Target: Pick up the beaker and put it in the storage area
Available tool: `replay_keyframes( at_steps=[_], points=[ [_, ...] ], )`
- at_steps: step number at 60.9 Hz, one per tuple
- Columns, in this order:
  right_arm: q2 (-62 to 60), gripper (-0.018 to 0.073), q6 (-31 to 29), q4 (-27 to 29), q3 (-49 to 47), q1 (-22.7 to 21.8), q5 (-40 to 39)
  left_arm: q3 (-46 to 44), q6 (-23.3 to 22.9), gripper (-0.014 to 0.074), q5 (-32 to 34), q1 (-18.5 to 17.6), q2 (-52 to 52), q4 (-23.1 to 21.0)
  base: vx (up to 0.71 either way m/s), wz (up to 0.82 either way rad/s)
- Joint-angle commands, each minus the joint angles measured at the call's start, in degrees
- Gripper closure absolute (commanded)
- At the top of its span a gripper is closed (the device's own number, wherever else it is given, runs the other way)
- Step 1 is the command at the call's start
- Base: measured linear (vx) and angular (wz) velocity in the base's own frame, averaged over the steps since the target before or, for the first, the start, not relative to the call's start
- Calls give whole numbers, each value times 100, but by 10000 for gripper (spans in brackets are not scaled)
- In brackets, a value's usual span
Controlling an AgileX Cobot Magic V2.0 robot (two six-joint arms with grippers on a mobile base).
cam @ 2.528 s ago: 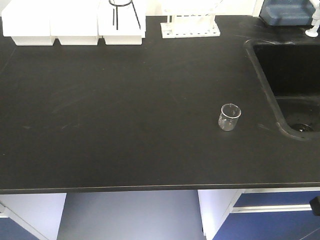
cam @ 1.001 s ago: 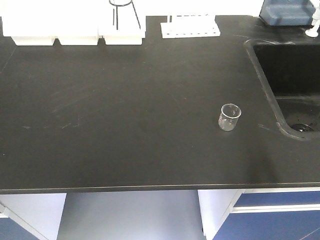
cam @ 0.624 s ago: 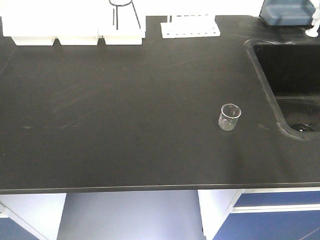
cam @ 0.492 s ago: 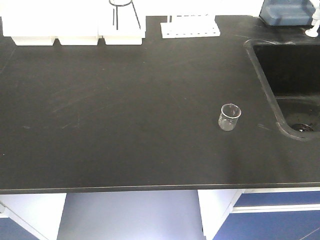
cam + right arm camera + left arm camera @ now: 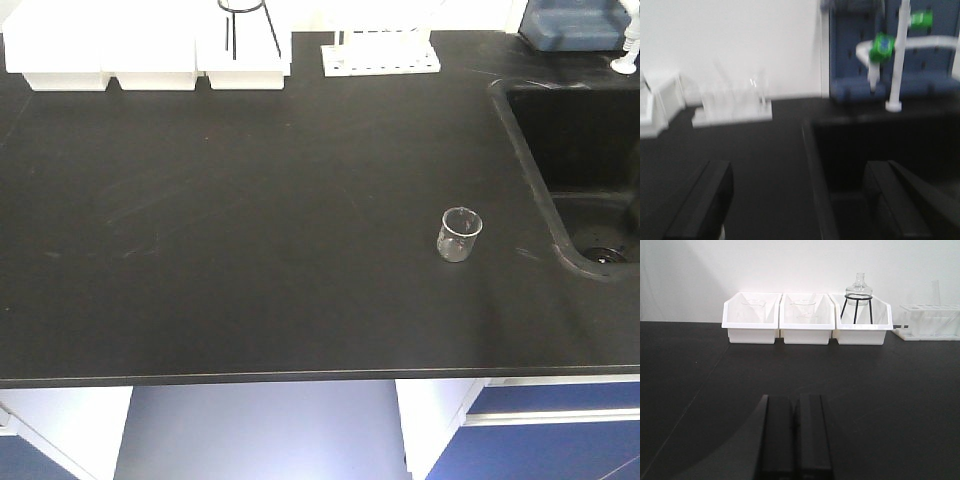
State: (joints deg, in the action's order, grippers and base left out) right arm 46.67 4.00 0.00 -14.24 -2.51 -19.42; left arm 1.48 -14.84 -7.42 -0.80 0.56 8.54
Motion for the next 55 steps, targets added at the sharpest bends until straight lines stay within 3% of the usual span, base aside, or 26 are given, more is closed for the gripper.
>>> replay_keyframes(
  at_steps=[1, 12, 23, 31, 40, 49, 55],
  points=[
    [228, 26, 16, -42, 476, -18, -1180, 125, -33, 605, 459, -43, 99, -32, 0, 0],
    [843, 60, 803, -469, 1211, -18, -3185, 125, -33, 605, 459, -43, 99, -32, 0, 0],
    [1704, 86, 1149, -1771, 1256, -18, -3864, 125, -33, 605, 459, -43, 99, -32, 0, 0],
    [2327, 90, 1366, -2297, 1256, -18, -4647, 125, -33, 605, 459, -43, 99, -32, 0, 0],
    [3019, 90, 1330, -2310, 1256, -18, -4914, 125, -33, 605, 459, -43, 99, -32, 0, 0],
    [3554, 90, 1308, -2282, 1256, -18, -5738, 125, -33, 605, 459, -43, 99, -32, 0, 0],
    [3764, 90, 1346, -2250, 1236, -18, -5759, 125, -33, 605, 459, -43, 99, -32, 0, 0]
  ],
)
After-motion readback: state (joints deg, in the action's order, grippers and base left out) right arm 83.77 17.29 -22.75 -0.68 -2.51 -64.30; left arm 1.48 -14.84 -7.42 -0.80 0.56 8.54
